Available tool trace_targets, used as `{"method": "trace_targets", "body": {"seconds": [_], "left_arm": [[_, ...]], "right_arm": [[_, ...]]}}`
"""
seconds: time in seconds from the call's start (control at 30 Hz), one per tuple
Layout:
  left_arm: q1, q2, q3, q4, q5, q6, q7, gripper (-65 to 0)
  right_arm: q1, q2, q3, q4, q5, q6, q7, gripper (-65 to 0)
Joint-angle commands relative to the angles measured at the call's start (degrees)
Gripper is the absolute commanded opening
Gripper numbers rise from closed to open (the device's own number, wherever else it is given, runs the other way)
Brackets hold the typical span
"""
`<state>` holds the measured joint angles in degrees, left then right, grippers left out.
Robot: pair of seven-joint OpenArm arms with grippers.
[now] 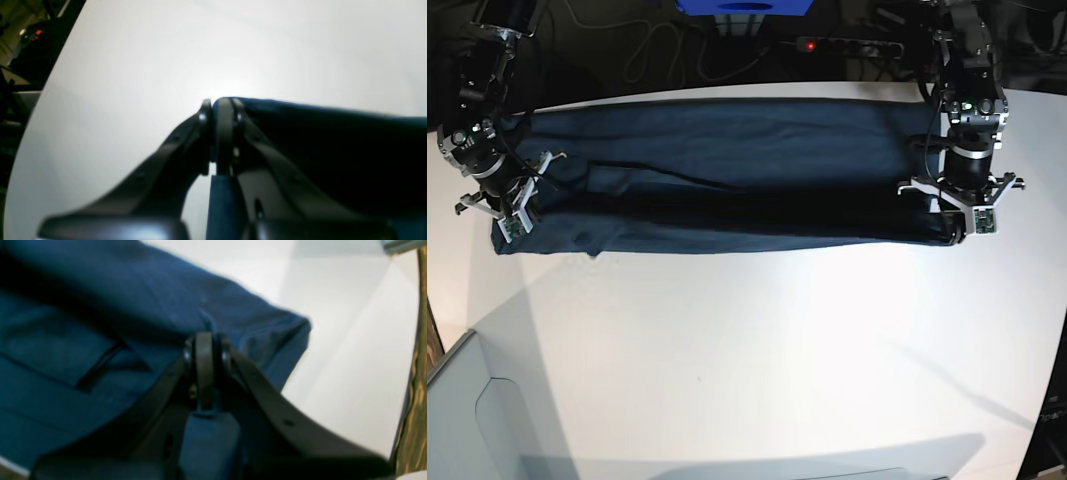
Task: Fold the T-shirt properly
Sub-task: 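Regrasp the folded edge and pull it toward the robot with both grippers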
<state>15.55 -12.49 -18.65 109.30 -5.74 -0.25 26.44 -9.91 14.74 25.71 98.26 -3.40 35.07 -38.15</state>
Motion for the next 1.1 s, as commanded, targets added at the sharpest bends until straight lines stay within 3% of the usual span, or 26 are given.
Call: {"method": "trace_targets", "body": {"seconds": [0.0,0.63,0.9,1.07], "left_arm": [[-0.47,-0.74,-1.08,1.34,-0.02,0.3,-1.51,-65.0],[4.01,-0.39,0.5,-2.79,-0.02,0.21,-1.51,-65.0],[8.32,-0.56,4.11,-5.87,0.42,0.21,-10.92,-65.0],[9.37,-0.56,4.19,-8.59,0.07,0.21,-11.71,-65.0]], "right_arm": [[0.64,0.95,0.35,1.48,0.37,1.11,1.1,-64.8],[-2.26,1.04,0.53,4.2,0.37,1.19,1.62,-64.8],[-2.26,1.92,0.44,4.12,0.37,1.19,1.27,-64.8],[-2.26,2.09,0.53,4.12,0.37,1.19,1.18,-64.8]]}}
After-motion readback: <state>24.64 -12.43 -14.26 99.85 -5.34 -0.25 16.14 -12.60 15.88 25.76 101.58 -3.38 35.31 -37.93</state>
